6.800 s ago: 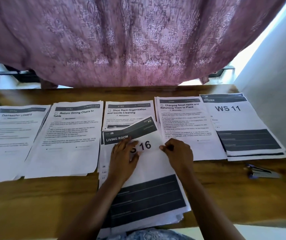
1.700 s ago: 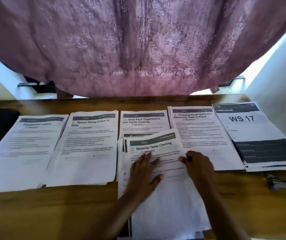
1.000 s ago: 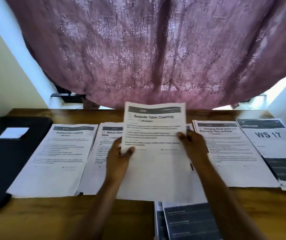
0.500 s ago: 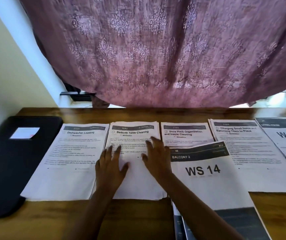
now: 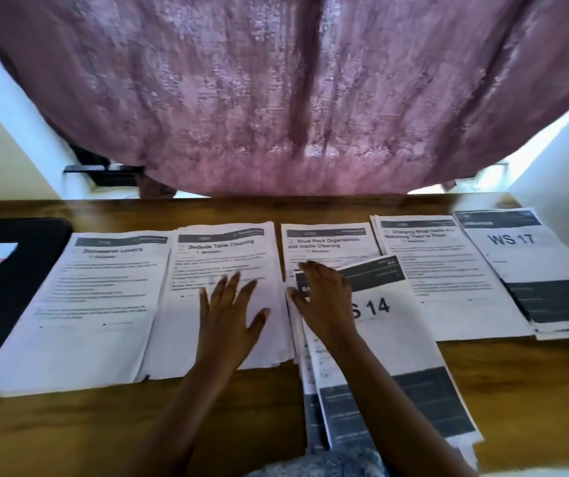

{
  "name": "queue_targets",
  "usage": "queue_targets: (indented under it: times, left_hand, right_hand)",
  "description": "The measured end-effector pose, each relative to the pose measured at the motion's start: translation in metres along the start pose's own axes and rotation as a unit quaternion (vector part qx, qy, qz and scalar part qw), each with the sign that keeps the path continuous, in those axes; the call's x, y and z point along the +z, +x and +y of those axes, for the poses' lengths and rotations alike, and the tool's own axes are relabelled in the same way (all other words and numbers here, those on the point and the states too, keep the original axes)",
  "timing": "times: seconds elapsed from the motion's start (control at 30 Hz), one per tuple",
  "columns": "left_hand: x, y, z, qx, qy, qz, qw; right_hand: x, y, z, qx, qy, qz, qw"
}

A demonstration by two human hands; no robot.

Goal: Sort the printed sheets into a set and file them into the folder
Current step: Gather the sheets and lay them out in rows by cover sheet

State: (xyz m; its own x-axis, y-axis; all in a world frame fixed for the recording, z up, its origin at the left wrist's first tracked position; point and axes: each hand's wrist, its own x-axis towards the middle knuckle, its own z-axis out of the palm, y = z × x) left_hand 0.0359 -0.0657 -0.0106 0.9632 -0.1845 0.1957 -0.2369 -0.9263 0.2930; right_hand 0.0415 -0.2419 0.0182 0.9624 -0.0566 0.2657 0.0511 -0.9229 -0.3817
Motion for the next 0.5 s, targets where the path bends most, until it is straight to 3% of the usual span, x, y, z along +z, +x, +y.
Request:
queue_targets:
  times: [0.23,0.4,0.5]
  left_hand:
    - [0.04,-0.024,0.08,0.092,-0.057,-0.109,0.988]
    - [0.052,-0.031,0.081,0.096,-0.021,-0.146,0.984]
    - [0.055,-0.031,0.083,0.097,-0.006,-0.141,0.985]
  right_hand:
    - [-0.055,-0.046,0.107,0.259,0.006,0.079,0.963]
    - [-0.065,-0.054,0.13,0.344,0.161,0.031,0.925]
    - [-0.07,-0.053,0.132,0.35,0.194,0.028,0.916]
